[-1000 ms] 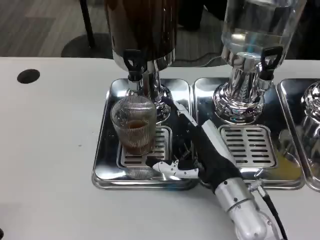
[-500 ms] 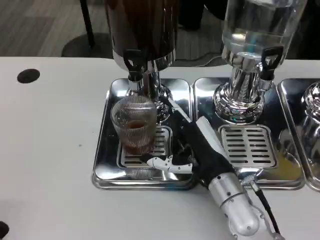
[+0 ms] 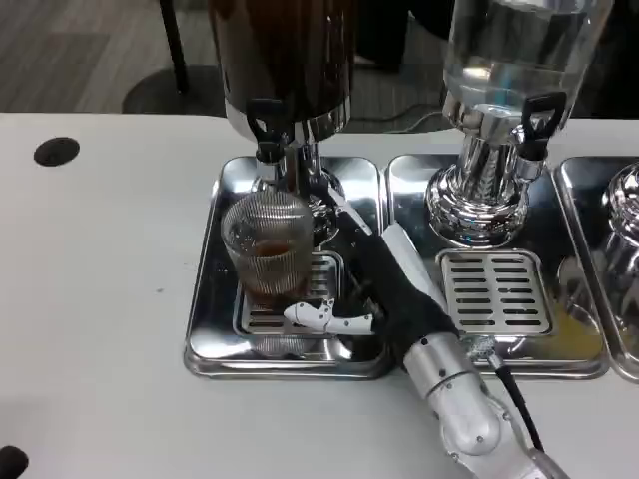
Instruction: Grasp the cup under the faucet to collect the drink, then remove the cup.
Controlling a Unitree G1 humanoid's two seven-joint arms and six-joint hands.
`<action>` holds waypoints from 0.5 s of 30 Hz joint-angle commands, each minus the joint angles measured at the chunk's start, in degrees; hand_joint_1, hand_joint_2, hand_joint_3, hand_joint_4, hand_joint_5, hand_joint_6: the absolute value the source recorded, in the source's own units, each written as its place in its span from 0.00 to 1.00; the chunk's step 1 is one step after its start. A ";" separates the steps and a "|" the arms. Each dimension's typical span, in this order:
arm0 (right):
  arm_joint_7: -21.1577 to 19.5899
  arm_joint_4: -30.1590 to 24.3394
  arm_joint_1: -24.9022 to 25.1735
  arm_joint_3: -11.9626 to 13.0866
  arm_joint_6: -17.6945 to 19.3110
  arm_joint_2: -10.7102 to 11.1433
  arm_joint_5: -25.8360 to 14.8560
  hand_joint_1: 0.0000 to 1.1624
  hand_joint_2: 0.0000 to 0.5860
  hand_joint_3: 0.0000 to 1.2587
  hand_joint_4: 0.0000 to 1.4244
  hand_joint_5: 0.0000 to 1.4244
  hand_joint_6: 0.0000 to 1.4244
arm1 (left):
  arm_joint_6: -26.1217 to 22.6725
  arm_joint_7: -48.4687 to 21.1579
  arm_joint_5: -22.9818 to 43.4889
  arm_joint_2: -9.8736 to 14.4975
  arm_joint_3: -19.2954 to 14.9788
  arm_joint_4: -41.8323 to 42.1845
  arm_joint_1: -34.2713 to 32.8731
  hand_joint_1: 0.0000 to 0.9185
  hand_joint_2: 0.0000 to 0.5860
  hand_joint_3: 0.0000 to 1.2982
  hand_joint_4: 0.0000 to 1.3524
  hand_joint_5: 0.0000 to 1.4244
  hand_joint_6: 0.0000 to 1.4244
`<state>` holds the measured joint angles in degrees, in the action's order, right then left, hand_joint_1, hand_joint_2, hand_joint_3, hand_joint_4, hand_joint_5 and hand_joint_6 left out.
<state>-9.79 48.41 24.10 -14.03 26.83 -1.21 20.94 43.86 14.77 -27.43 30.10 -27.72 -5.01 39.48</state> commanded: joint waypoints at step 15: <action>-2.38 0.91 2.13 -1.05 -2.70 -0.93 0.54 0.86 0.26 0.04 0.03 0.03 0.01 | -2.21 -1.97 0.03 0.62 0.50 0.37 -2.99 0.00 0.05 0.00 0.00 0.00 0.00</action>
<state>-11.43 49.09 25.02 -14.89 24.63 -1.77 21.21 42.24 13.66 -27.41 30.21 -27.72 -5.07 36.97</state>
